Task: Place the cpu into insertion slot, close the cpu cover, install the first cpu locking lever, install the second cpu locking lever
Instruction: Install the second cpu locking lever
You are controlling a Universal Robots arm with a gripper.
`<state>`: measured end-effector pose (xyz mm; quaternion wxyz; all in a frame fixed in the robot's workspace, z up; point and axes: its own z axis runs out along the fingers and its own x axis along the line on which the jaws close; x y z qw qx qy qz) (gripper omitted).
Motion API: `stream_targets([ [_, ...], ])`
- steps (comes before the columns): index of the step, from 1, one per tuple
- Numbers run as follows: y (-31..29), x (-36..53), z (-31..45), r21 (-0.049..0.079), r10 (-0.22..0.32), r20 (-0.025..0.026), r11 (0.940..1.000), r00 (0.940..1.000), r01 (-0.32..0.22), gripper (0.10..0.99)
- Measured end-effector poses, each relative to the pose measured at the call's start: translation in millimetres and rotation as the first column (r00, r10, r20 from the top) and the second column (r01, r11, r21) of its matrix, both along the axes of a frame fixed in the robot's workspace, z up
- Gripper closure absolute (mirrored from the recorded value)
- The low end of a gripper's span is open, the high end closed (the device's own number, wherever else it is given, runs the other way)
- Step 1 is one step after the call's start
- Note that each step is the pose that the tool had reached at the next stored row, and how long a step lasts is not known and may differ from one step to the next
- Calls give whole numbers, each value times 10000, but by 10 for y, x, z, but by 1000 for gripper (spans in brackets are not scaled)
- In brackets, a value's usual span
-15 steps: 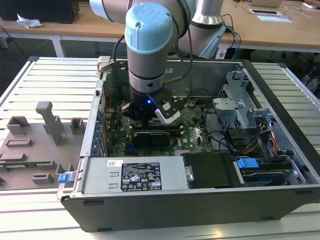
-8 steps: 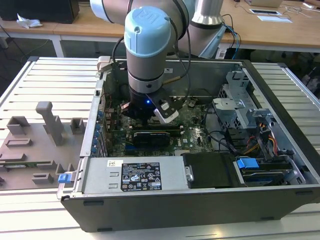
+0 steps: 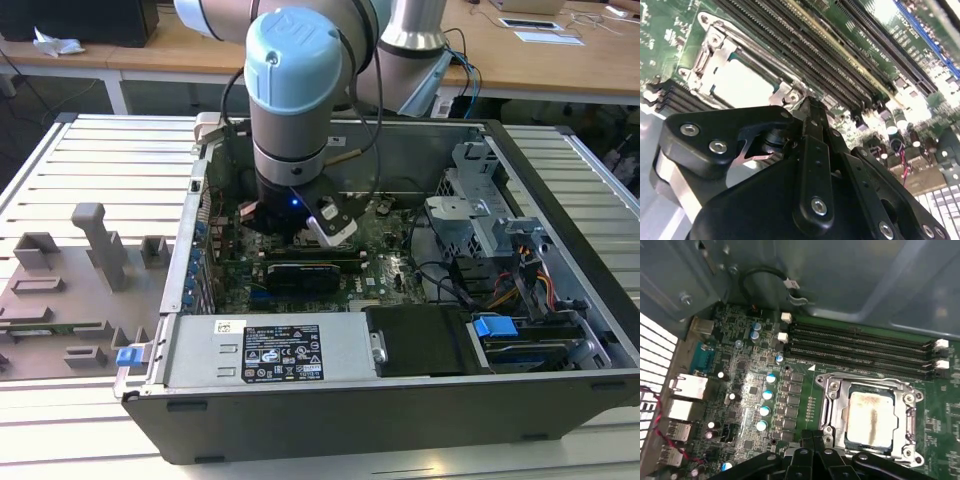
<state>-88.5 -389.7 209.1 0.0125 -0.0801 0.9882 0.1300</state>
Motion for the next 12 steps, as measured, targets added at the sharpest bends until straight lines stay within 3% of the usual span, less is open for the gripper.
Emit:
stream_targets([
  [4,14,110,13,0,1,-28,10000,10000,-1,980],
  [8,64,306,12,-24,-2,-129,10000,9999,1,980],
  [10,89,365,13,-131,-1,-148,9999,9999,-1,980],
  [12,121,408,10,-381,-4,-156,9993,9999,-1,980],
])
